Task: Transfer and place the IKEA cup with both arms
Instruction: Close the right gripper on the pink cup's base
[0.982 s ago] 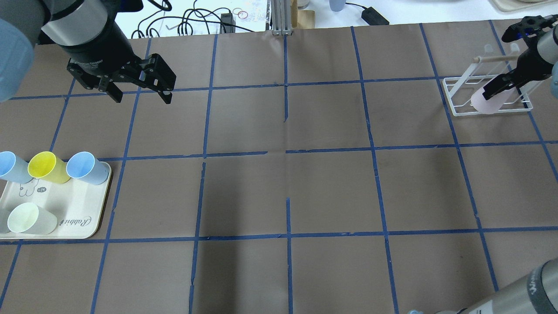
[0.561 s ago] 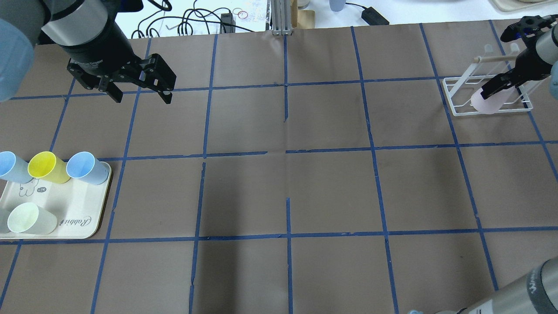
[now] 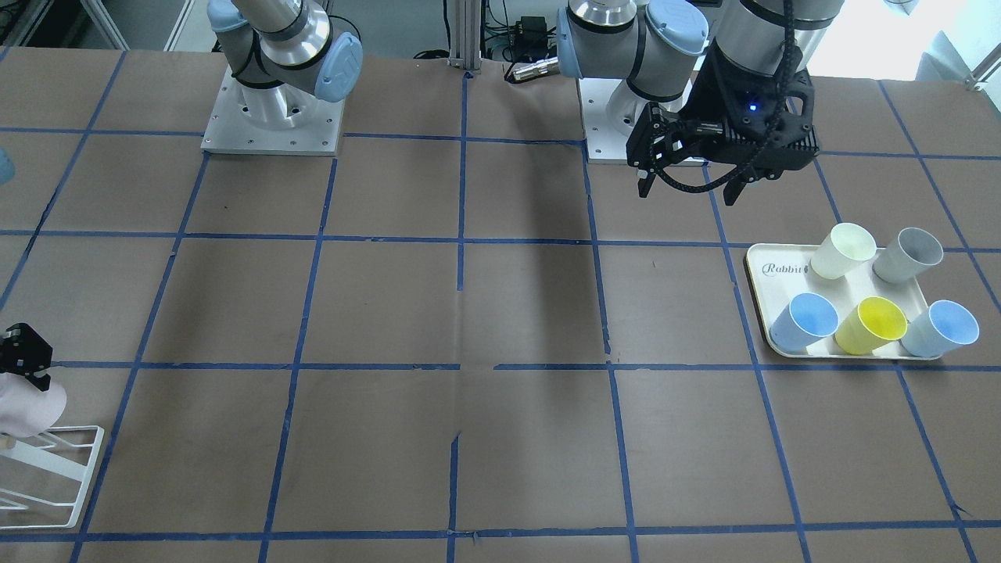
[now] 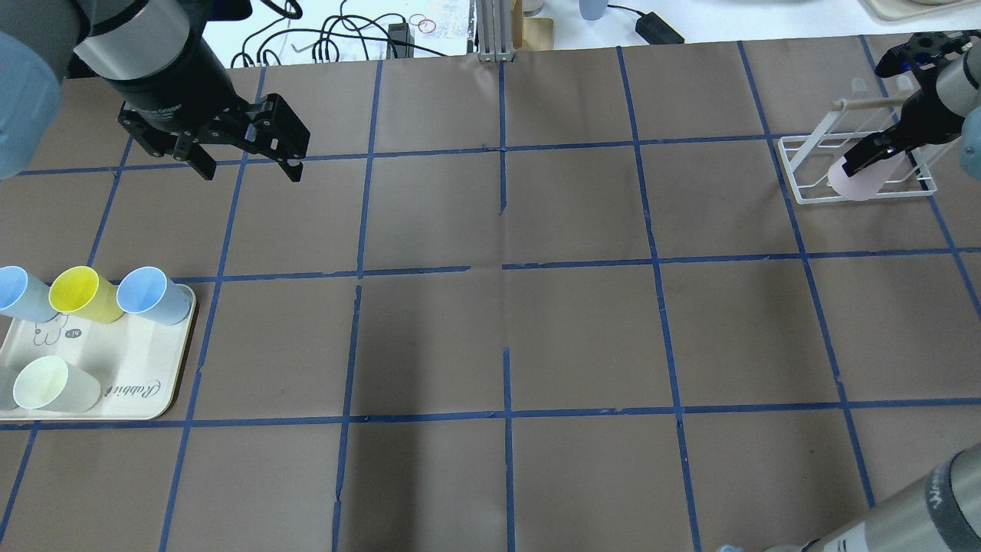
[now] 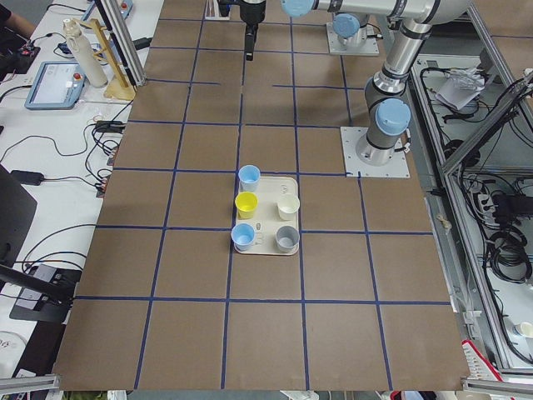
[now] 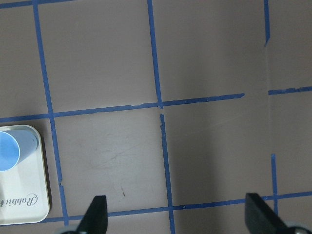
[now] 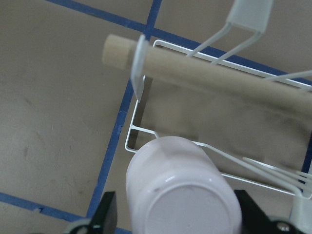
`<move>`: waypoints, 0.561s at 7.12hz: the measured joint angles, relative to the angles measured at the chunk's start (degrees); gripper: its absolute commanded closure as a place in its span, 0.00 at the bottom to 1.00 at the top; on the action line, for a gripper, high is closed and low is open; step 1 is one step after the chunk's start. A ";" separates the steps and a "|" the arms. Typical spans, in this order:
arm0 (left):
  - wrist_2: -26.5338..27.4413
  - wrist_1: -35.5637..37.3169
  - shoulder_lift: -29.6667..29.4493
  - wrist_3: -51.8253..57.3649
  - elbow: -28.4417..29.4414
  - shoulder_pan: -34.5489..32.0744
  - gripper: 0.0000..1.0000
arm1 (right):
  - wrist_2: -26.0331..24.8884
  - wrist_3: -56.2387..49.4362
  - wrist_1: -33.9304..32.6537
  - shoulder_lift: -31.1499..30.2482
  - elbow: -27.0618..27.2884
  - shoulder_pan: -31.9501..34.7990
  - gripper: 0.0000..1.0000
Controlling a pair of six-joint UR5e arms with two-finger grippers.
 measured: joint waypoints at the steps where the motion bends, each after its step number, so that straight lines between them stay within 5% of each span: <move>1: -0.02 0.02 0.00 0.00 0.01 0.00 0.00 | -0.19 0.00 0.10 -0.09 0.00 0.00 0.17; 2: -0.03 0.03 0.02 0.00 0.02 0.00 0.00 | -0.34 0.00 0.14 -0.15 0.00 0.00 0.27; 4: -0.06 0.03 -0.05 0.00 0.21 0.00 0.00 | -0.42 0.01 0.17 -0.25 0.00 0.00 0.63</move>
